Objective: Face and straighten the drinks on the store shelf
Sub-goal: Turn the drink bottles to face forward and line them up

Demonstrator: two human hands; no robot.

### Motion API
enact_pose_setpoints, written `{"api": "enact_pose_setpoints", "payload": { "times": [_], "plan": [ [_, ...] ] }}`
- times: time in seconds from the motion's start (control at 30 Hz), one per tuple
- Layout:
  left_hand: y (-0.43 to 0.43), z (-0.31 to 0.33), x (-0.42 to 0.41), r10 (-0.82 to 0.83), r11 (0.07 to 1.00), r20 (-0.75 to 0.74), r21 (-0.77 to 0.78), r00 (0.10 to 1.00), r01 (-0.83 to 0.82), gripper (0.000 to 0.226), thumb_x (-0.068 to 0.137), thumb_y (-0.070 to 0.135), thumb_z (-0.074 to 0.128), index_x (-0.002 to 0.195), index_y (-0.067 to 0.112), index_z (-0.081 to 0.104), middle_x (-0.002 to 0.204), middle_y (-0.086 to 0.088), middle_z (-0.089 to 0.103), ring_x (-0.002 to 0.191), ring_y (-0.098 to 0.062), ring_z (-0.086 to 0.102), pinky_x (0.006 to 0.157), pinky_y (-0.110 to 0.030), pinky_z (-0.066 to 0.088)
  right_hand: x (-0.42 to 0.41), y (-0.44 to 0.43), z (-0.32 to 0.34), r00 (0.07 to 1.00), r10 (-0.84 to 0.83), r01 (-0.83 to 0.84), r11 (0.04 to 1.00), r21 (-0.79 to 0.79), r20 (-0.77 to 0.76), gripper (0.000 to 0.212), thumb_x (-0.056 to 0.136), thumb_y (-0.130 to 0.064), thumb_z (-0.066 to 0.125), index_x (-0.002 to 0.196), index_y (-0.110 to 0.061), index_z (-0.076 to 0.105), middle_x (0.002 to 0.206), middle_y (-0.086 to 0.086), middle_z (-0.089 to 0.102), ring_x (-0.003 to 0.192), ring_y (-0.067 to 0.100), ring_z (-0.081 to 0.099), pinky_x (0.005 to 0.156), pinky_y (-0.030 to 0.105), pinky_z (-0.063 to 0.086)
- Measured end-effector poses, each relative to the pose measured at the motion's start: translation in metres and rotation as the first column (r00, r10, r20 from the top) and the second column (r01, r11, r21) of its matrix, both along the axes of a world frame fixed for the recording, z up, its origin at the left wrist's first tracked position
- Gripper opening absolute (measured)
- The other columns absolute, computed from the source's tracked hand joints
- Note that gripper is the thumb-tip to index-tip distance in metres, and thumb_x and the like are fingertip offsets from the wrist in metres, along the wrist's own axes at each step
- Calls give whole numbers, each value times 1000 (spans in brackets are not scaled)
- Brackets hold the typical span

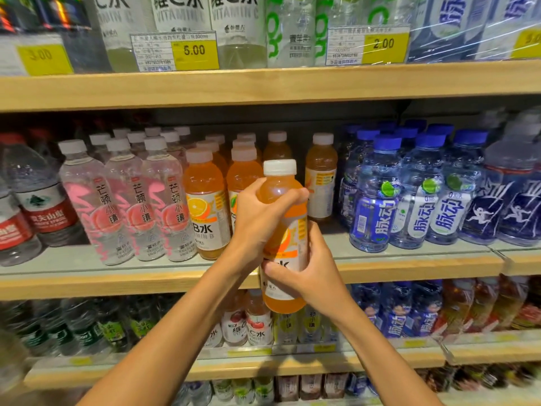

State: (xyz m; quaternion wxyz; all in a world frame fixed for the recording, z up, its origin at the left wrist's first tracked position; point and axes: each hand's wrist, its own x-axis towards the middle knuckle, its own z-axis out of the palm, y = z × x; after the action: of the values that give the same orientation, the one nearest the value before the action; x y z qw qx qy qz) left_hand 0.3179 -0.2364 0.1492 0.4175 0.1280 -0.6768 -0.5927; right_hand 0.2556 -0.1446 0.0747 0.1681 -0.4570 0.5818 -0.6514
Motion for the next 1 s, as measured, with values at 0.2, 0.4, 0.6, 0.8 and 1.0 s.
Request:
{"api": "enact_pose_setpoints", "payload": {
  "times": [0.2,0.4,0.6,0.8,1.0],
  "plan": [
    [-21,16,8,-494,792,-162,321,854,519,44,55,26,79,95,11,70,89,-7,72,76,-21,71,66,-32,57,-6,9,-2,780,447,-481,876,-39,437,92,59,-52,84,133,-12,47,120,18,65,110,34,63,93,43,52],
    [-25,10,-2,-765,361,-425,340,484,869,54,56,26,85,101,6,64,93,-9,64,78,-22,65,75,-32,54,4,6,1,600,656,-672,724,-157,457,67,68,-41,82,125,-14,58,106,19,65,92,30,66,87,45,54],
    [-33,1,-1,-725,513,-313,349,614,784,64,51,37,89,106,9,71,107,-12,70,95,-25,68,84,-37,55,-2,8,-2,790,497,-509,858,-67,360,59,63,-36,81,115,-14,63,97,16,68,84,29,67,77,40,55],
    [-33,4,5,-235,966,41,118,971,229,60,69,55,75,112,15,63,109,-5,71,105,-21,67,87,-33,54,-6,12,2,962,139,-147,989,16,236,54,55,-36,79,104,-17,64,93,0,75,85,13,71,67,19,53],
    [-8,0,-2,15,997,42,-70,999,-12,41,81,46,65,114,23,62,103,9,69,91,4,65,71,-12,50,0,1,-4,962,-272,271,961,55,14,44,68,-23,83,101,-21,54,86,-6,68,77,5,65,62,17,49]
  ]
}}
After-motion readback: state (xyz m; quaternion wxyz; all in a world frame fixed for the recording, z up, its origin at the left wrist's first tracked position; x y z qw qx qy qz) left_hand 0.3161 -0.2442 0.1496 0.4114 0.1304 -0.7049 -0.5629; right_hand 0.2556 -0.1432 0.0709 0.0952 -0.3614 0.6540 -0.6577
